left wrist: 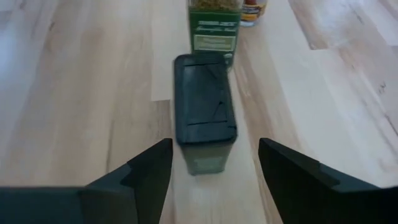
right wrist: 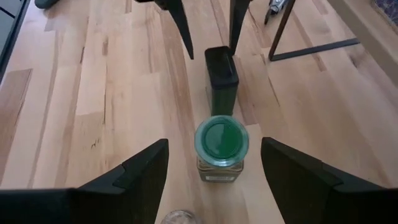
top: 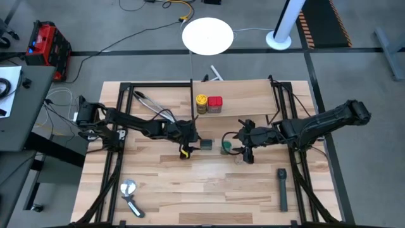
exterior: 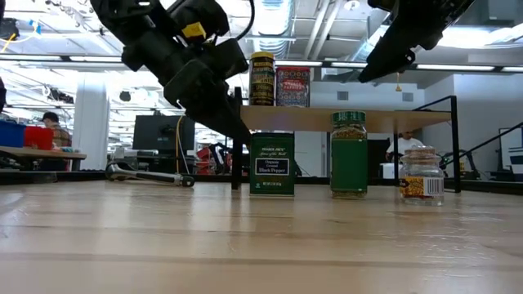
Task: Shelf spices
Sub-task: Put the black seasoning can on the shelf
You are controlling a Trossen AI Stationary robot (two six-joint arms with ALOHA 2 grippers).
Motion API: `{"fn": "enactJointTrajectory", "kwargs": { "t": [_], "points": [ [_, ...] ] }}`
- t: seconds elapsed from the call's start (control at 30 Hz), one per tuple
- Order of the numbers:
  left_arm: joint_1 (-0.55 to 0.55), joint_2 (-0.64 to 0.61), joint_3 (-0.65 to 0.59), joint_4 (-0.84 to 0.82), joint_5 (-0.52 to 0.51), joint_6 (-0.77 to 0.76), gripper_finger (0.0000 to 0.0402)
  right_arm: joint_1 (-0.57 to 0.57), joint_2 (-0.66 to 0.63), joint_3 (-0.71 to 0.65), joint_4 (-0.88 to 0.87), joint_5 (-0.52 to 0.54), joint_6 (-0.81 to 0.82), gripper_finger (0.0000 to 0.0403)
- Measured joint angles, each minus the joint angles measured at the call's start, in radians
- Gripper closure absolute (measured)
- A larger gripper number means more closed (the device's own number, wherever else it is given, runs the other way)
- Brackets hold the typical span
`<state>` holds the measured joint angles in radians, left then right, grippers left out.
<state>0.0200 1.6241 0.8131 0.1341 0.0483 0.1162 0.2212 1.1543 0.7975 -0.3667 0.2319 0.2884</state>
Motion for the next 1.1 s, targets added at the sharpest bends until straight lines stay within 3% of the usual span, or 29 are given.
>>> {"fn": "enactJointTrajectory", "kwargs": {
  "t": [1.1],
  "points": [
    [0.000, 0.024, -0.001, 0.115, -0.032, -0.067, 0.0173, 0.001, 0.045, -0.001, 0.008, 0.000, 0.043, 0.0143]
  ]
}}
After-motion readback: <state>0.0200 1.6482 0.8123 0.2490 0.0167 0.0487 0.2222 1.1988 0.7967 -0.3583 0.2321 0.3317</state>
